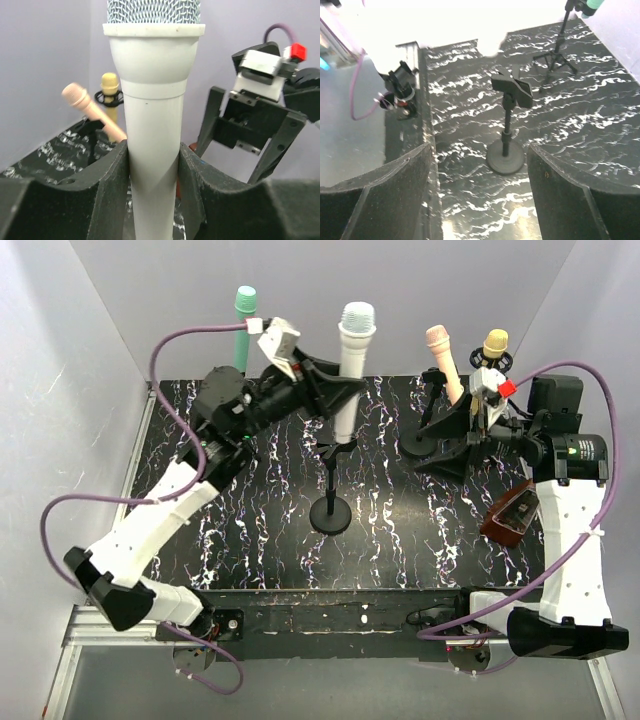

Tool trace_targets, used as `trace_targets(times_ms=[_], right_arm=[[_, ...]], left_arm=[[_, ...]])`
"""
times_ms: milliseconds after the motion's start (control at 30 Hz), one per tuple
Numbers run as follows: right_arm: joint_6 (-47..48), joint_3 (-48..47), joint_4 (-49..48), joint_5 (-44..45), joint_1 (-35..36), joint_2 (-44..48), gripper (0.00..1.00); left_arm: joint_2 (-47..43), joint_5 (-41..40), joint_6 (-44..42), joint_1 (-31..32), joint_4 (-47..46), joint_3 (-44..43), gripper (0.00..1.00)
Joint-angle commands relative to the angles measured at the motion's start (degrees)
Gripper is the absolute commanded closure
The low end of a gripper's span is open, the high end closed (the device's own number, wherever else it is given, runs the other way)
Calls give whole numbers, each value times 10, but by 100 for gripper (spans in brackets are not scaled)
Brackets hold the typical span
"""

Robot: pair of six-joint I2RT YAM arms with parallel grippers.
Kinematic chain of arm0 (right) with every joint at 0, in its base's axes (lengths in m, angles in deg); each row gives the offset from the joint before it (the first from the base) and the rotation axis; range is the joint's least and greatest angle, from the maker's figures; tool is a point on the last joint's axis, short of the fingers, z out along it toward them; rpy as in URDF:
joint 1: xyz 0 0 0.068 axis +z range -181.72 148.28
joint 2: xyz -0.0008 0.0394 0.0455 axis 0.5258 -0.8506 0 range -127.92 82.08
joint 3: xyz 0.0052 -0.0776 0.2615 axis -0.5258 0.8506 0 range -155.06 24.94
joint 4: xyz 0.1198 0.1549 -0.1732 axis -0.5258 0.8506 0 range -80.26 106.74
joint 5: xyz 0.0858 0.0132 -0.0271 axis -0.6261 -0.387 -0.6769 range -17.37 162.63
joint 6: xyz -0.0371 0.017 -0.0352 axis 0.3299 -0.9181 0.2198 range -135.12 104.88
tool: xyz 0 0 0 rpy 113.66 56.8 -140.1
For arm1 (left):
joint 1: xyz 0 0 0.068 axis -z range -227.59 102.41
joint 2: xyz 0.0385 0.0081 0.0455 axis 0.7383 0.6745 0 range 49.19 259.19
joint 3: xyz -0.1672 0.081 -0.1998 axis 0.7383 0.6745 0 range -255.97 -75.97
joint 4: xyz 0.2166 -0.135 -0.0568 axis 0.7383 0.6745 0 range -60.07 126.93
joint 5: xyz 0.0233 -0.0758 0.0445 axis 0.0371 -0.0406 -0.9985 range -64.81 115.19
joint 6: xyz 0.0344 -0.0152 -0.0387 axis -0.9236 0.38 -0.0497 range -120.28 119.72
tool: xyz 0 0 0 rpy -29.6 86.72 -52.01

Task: Attach the microphones to the stand

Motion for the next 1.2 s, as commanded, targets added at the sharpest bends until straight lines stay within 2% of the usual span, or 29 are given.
trace_targets(times_ms=[0,100,233,400,567,700,833,1000,1067,1167], right_arm=[[-352,18,-272,-55,1,5,19],[-466,26,-381,-34,24,4,20],[-540,19,-437,-3,28,-3,21],[-542,27,-441,53,28,-3,21],[-542,50,-446,75,28,2,21],[-599,77,-495,72,28,4,21],[-715,114,-612,51,28,1,21],[-953,197,-939,27,31,-7,22],[-985,212,-977,27,33,-8,24],[-955,214,-943,27,35,-6,27]], left_arm=[[53,-97,-29,82,-94,-46,100],[95,-152,-31,129,-147,-60,100],[144,-208,-32,174,-188,-84,100],[169,-264,-47,209,-210,-106,100],[164,-306,-47,223,-237,-91,100],[158,-318,-35,225,-263,-75,100],[162,-330,-10,226,-290,-65,100],[172,-358,6,228,-319,-56,100],[175,-364,7,229,-324,-56,100],[180,-367,9,229,-326,-60,100]])
